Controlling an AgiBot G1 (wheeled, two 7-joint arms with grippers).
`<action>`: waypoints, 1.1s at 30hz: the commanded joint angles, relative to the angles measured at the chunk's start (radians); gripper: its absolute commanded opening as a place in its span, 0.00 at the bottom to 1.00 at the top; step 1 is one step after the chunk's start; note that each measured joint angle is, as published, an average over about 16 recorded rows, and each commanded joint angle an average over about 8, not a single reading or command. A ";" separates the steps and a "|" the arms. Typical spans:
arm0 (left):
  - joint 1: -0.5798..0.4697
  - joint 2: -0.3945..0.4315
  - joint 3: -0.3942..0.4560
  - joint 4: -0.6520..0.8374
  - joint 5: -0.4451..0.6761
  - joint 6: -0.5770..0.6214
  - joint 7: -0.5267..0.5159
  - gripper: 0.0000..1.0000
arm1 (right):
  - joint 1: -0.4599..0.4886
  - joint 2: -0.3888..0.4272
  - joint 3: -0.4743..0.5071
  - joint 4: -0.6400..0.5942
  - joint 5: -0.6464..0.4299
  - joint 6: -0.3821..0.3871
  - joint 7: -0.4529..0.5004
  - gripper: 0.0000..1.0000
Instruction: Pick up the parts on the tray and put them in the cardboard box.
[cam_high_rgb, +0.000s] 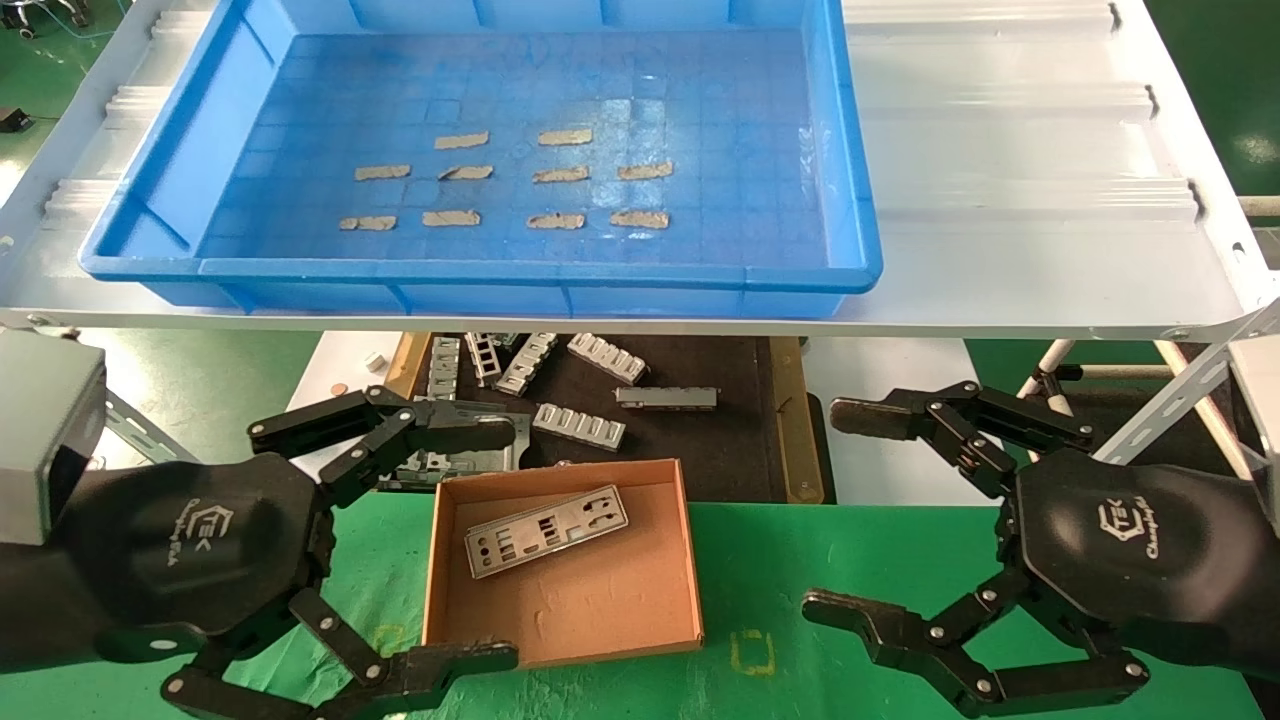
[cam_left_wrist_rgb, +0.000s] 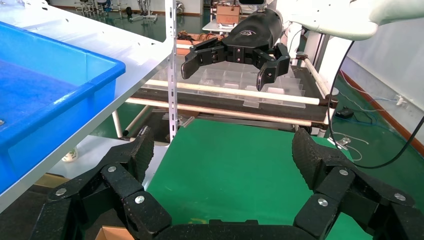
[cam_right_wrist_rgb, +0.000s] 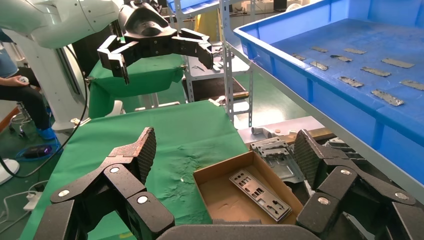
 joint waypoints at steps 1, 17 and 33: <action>0.000 0.000 0.000 0.000 0.000 0.000 0.000 1.00 | 0.000 0.000 0.000 0.000 0.000 0.000 0.000 1.00; 0.000 0.000 0.000 0.000 0.000 0.000 0.000 1.00 | 0.000 0.000 0.000 0.000 0.000 0.000 0.000 1.00; 0.000 0.000 0.000 0.000 0.000 0.000 0.000 1.00 | 0.000 0.000 0.000 0.000 0.000 0.000 0.000 1.00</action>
